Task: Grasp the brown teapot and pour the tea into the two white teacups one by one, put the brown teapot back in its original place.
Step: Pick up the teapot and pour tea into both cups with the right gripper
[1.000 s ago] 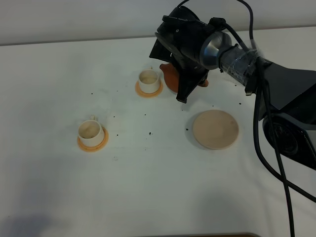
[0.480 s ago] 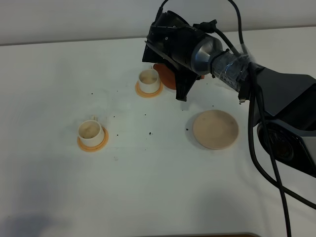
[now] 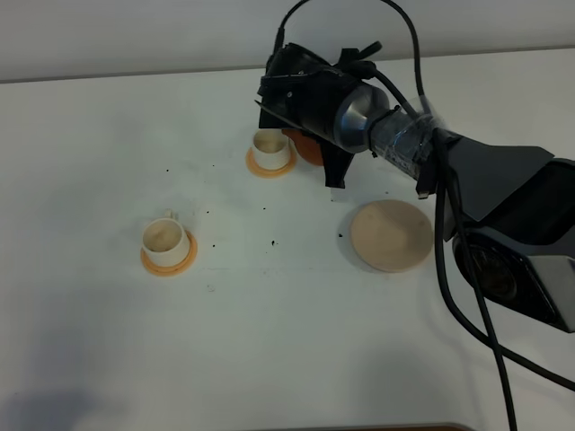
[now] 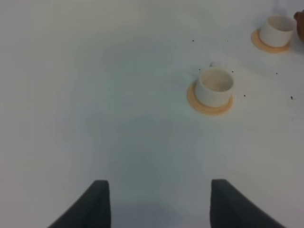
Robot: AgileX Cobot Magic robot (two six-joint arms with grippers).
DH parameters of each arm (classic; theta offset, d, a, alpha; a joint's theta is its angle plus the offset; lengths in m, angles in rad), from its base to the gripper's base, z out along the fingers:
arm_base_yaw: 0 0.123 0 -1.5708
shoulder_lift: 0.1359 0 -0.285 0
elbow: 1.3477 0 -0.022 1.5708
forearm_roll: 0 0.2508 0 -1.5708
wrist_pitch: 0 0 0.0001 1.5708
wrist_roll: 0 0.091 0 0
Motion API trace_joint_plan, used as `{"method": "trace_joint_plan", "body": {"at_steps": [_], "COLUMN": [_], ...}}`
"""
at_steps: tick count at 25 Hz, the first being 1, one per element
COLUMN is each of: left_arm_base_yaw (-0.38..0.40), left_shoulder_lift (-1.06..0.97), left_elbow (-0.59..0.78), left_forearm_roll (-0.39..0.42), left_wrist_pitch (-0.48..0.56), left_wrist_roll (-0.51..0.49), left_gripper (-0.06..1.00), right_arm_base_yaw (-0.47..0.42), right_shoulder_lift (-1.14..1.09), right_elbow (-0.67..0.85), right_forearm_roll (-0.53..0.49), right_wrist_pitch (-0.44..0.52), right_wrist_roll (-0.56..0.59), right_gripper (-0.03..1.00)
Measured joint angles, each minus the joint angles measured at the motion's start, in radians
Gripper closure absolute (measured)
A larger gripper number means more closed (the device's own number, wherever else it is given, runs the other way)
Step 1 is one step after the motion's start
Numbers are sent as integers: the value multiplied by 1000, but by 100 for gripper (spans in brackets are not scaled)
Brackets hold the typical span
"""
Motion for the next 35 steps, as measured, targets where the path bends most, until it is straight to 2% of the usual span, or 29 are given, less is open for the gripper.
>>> {"method": "trace_joint_plan", "body": {"at_steps": [28,35], "left_arm_base_yaw": [0,0], "left_shoulder_lift": [0,0], "left_elbow": [0,0], "left_forearm_roll": [0,0], "left_wrist_pitch": [0,0], "left_wrist_roll": [0,0], "left_gripper": [48,48], "right_arm_base_yaw": [56,59], "right_shoulder_lift": [28,28], "right_elbow": [0,0], "right_forearm_roll": [-253,-278], "right_wrist_pitch": [-54,-65], "right_wrist_roll": [-99,-145], "right_gripper": [88,88]}}
